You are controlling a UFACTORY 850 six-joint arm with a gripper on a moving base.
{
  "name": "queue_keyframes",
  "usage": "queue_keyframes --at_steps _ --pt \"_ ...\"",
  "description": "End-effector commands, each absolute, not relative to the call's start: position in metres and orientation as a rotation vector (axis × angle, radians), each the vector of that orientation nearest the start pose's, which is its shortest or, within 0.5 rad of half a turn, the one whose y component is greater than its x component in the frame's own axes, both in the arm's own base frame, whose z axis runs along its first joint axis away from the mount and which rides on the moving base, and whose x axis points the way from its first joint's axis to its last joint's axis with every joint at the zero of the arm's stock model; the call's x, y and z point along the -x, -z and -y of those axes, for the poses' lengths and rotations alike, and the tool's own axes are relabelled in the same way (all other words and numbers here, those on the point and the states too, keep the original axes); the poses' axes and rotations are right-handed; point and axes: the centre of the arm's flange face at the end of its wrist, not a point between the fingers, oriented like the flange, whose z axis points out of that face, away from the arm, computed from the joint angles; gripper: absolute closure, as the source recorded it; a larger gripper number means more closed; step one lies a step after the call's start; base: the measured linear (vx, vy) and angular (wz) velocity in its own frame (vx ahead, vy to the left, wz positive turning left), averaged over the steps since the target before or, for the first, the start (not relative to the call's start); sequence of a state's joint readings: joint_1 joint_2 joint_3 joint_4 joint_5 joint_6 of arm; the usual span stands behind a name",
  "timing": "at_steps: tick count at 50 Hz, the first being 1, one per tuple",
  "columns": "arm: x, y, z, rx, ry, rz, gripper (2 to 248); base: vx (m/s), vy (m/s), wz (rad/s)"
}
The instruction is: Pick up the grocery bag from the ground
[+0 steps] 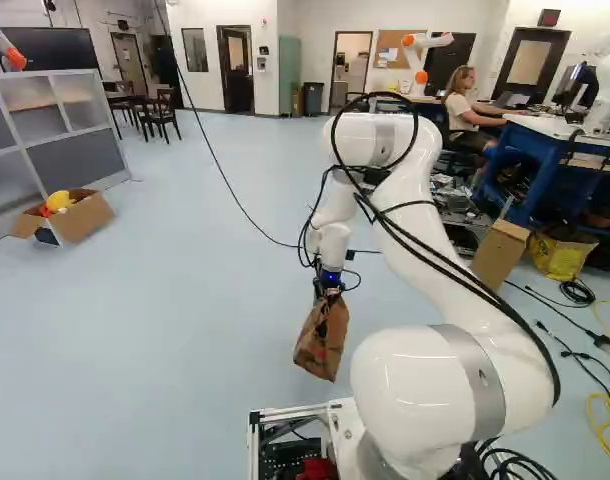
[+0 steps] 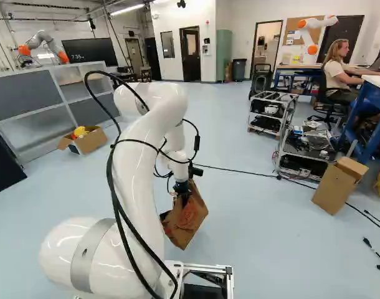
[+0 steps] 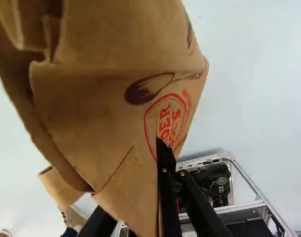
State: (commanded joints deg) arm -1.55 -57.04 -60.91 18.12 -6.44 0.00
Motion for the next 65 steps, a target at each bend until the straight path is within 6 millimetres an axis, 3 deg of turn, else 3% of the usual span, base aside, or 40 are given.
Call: queue_keyframes --at_steps 22,65 --pt "-0.478 -0.079 0.011 3.069 -0.115 -0.534 228 0.000 0.000 0.000" --pt "-0.455 -0.144 0.010 3.064 -0.039 -0.533 228 0.000 0.000 0.000"
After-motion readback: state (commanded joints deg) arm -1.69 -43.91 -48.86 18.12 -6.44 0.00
